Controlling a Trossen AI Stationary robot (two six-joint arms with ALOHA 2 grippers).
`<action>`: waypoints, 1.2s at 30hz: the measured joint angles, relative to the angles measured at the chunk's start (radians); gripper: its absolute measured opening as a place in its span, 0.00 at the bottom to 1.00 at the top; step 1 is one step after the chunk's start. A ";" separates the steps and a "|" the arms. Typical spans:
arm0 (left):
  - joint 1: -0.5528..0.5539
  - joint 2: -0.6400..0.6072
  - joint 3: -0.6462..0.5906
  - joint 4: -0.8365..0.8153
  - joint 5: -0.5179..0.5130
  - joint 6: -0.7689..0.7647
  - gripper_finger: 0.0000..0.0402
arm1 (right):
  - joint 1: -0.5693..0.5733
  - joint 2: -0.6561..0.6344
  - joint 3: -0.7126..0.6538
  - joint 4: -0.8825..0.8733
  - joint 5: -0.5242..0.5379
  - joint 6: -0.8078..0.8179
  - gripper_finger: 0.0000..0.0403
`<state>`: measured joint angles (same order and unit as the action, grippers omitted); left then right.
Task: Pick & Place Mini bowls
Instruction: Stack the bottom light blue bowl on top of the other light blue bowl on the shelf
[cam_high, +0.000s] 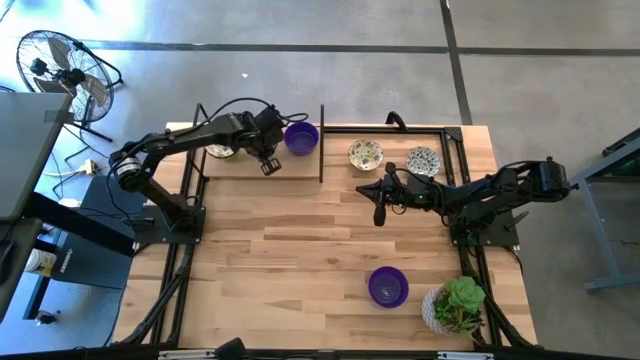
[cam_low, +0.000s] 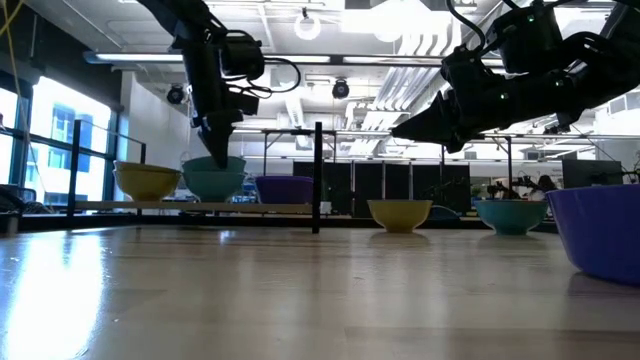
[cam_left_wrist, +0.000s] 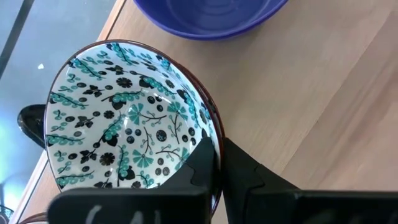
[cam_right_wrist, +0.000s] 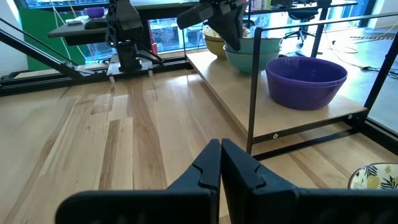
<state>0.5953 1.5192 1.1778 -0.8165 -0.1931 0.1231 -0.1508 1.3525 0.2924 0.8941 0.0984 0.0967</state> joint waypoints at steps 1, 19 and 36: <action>0.000 0.000 0.000 0.000 -0.003 0.000 0.03 | 0.000 0.000 0.000 0.000 0.000 0.000 0.00; 0.000 -0.001 0.000 -0.032 0.001 -0.023 0.20 | 0.000 0.000 0.000 0.000 0.000 0.000 0.00; 0.000 -0.002 0.091 -0.112 0.033 -0.022 0.32 | 0.000 0.000 0.000 0.000 0.000 0.000 0.00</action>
<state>0.5952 1.5173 1.2690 -0.9283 -0.1601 0.1013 -0.1509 1.3525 0.2924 0.8941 0.0983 0.0967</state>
